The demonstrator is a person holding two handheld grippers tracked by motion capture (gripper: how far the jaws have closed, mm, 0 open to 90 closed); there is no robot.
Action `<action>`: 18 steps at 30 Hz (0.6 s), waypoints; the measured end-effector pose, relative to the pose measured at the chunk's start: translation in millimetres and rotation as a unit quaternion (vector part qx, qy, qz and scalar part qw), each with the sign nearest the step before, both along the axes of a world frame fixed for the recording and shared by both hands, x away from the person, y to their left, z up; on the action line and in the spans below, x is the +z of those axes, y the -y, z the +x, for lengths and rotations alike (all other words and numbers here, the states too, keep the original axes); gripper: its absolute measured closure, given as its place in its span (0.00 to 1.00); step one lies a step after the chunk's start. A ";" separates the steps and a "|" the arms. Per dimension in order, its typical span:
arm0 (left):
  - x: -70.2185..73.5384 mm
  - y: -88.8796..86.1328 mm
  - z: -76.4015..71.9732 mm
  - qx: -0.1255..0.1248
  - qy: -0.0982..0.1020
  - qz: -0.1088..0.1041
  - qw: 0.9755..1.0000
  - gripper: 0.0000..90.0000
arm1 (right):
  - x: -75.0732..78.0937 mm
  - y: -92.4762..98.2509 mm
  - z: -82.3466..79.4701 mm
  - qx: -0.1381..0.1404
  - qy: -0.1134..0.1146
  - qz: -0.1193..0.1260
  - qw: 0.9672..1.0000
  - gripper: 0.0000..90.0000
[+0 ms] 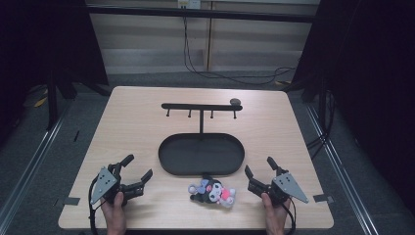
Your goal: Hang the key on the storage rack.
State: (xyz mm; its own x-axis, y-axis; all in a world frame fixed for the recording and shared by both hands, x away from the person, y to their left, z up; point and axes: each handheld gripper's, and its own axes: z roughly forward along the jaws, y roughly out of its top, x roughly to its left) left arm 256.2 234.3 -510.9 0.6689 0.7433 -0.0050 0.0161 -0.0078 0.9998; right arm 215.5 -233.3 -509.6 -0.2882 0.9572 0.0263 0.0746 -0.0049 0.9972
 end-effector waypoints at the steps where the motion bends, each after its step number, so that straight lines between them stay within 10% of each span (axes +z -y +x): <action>1: 0.0 0.0 0.0 0.000 0.000 0.000 1.000 0.17 | 0.0 0.0 0.0 0.000 0.000 0.000 1.000 0.16; 18: 0.1 -0.1 0.1 0.001 0.000 0.000 1.000 0.17 | 3.6 -2.2 6.2 0.022 -0.062 -0.002 0.998 0.27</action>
State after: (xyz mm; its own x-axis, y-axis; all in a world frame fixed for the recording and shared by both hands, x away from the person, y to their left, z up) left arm 256.3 234.3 -510.8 0.6670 0.7450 -0.0044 0.0160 -0.0085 0.9998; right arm 221.8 -231.1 -506.0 -0.3250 0.9438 0.0600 0.1968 0.0054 0.9804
